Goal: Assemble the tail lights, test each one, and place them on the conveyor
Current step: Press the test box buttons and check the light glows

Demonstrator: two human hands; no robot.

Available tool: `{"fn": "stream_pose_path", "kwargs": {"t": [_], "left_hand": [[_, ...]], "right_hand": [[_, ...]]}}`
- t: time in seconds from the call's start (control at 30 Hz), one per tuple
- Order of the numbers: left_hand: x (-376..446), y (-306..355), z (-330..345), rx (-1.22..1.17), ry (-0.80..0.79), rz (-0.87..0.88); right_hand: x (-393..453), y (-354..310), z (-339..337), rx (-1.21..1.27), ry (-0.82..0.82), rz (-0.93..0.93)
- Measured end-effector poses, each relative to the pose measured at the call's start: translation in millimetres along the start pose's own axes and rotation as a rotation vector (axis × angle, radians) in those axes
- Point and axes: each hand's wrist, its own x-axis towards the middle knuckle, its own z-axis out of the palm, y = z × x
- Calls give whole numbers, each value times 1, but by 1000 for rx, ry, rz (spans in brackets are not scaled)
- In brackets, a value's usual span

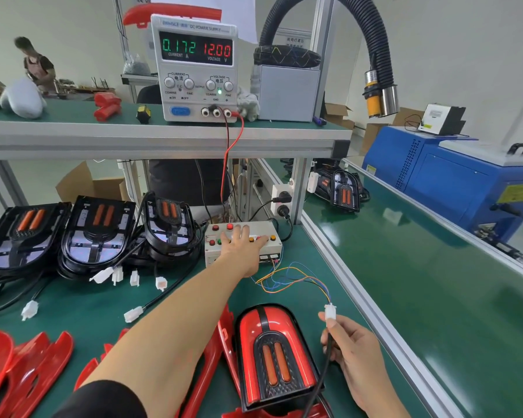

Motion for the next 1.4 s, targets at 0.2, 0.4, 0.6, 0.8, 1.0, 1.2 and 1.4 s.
{"fn": "stream_pose_path", "kwargs": {"t": [0.2,0.4,0.6,0.8,1.0,1.2,1.4], "left_hand": [[-2,0,2,-17,-2,-10],[-3,-1,3,-16,-3,-8],[-6,0,2,-19,18,11],[-42,7,-5,-429,580,186],[-99,22,-27,-474,715,590],[-127,27,-46,38,650,865],[-131,13,-71,189,586,988]], "right_hand": [[1,2,-1,11,4,3],[2,2,-1,20,7,7],[0,1,-1,5,13,3],[-3,-1,2,-17,29,-1],[-9,-9,7,-54,45,-14],[-21,-42,32,-266,-97,-170],[-34,-68,53,-436,-164,-288]]}}
